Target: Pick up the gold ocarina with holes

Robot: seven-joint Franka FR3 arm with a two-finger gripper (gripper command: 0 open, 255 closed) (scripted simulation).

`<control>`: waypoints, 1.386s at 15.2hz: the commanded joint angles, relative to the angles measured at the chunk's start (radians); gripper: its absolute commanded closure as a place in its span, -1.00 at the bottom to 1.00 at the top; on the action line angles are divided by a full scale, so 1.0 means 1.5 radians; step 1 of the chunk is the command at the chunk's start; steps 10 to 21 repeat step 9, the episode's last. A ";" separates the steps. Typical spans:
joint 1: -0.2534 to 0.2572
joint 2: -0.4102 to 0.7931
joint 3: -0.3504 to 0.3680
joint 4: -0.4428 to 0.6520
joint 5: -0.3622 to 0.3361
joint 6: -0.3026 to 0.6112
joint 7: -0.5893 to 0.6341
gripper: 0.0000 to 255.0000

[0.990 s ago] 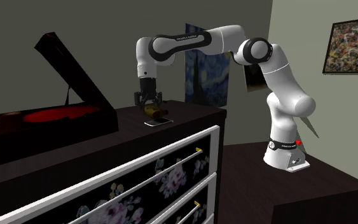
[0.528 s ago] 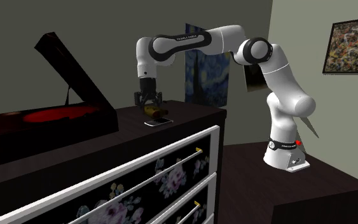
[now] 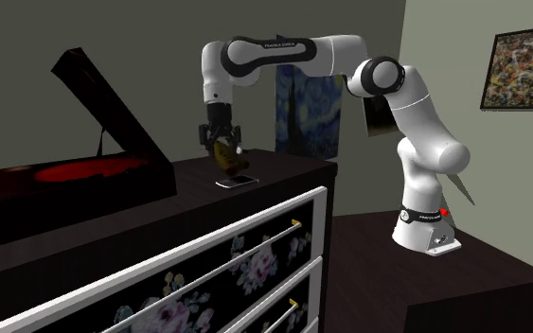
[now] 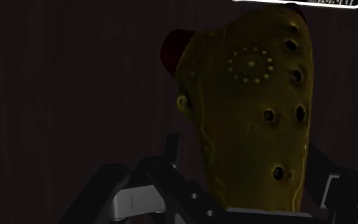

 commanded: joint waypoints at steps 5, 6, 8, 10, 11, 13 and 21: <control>-0.003 0.011 0.000 0.069 0.000 -0.058 0.009 1.00; -0.004 0.014 0.001 0.083 0.000 -0.069 0.011 1.00; -0.004 0.018 0.001 0.100 0.000 -0.081 0.013 1.00; -0.004 0.018 0.001 0.100 0.000 -0.081 0.013 1.00; -0.004 0.018 0.001 0.100 0.000 -0.081 0.013 1.00; -0.004 0.018 0.001 0.100 0.000 -0.081 0.013 1.00; -0.004 0.018 0.001 0.100 0.000 -0.081 0.013 1.00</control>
